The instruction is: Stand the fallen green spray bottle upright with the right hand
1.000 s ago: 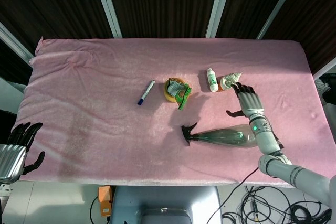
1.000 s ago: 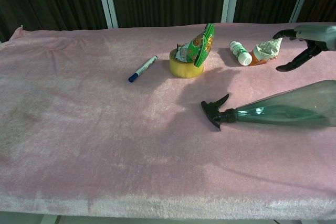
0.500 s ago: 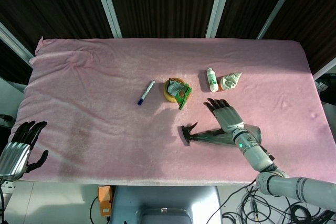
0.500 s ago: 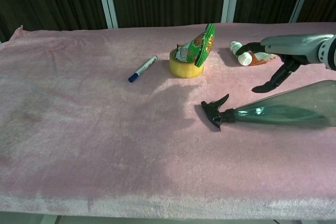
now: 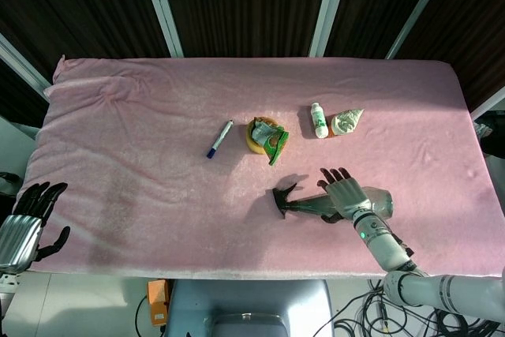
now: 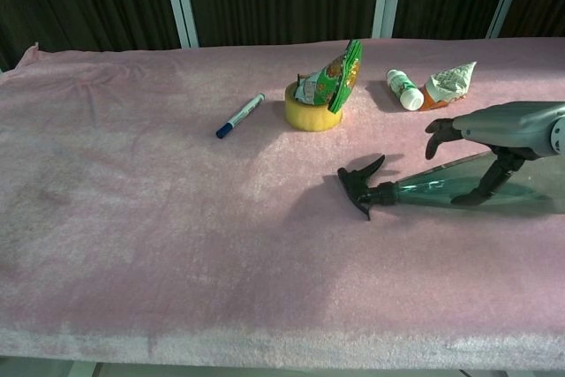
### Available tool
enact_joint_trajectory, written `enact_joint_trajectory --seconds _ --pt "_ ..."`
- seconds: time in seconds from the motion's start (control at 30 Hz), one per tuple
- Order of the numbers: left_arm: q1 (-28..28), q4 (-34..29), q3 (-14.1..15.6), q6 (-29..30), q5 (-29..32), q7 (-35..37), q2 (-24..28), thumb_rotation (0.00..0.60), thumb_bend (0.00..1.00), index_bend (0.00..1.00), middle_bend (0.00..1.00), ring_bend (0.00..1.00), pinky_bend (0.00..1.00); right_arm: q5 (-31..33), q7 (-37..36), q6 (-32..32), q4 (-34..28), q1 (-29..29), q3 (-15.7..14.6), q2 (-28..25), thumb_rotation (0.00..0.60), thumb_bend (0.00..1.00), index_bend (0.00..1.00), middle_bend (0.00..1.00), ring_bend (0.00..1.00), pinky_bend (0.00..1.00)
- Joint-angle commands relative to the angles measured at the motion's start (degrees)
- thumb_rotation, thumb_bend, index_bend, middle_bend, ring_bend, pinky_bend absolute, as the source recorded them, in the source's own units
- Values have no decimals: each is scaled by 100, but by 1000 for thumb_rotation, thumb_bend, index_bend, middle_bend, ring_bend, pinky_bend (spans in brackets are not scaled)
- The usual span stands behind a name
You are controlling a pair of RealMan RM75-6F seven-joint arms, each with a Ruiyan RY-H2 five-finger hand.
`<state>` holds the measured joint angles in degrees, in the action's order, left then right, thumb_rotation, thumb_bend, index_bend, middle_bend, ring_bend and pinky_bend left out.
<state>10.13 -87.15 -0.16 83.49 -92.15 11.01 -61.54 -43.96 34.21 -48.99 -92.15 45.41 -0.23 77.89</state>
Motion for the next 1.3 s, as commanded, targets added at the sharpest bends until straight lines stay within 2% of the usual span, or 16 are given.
enact_joint_trajectory --seconds 0.03,0.33,0.53,0.7,0.9,1.13,1.3 --pt "12 -4 5 -26 1 -14 -6 600 417 20 93 0 38 11 -75 80 179 27 12 151 600 356 391 69 0 64" --pt "8 12 -6 0 14 32 2 600 418 20 93 1 38 -169 -108 -115 436 34 63 462 600 355 629 141 3 124" --pt "2 10 -1 14 7 46 11 600 417 18 93 0 38 -403 -324 -317 432 -71 145 516 600 364 779 205 52 174" --pt "9 20 4 -7 10 22 -8 600 418 17 93 0 38 -1593 -1551 -953 317 -475 401 514 600 368 811 223 78 184" --pt "31 4 -2 -54 35 -13 -15 600 417 17 93 1 38 -3169 -3803 -2072 790 -977 639 844 600 368 790 223 79 185" --pt "41 2 -7 -73 52 -9 -12 600 418 17 93 1 38 -3829 -5798 -2687 1751 -1258 730 1355 600 368 778 223 80 185" --pt "31 0 -7 -58 59 8 -5 600 417 18 93 1 38 -4054 -6681 -2905 2453 -1371 720 1700 600 368 778 223 80 185"
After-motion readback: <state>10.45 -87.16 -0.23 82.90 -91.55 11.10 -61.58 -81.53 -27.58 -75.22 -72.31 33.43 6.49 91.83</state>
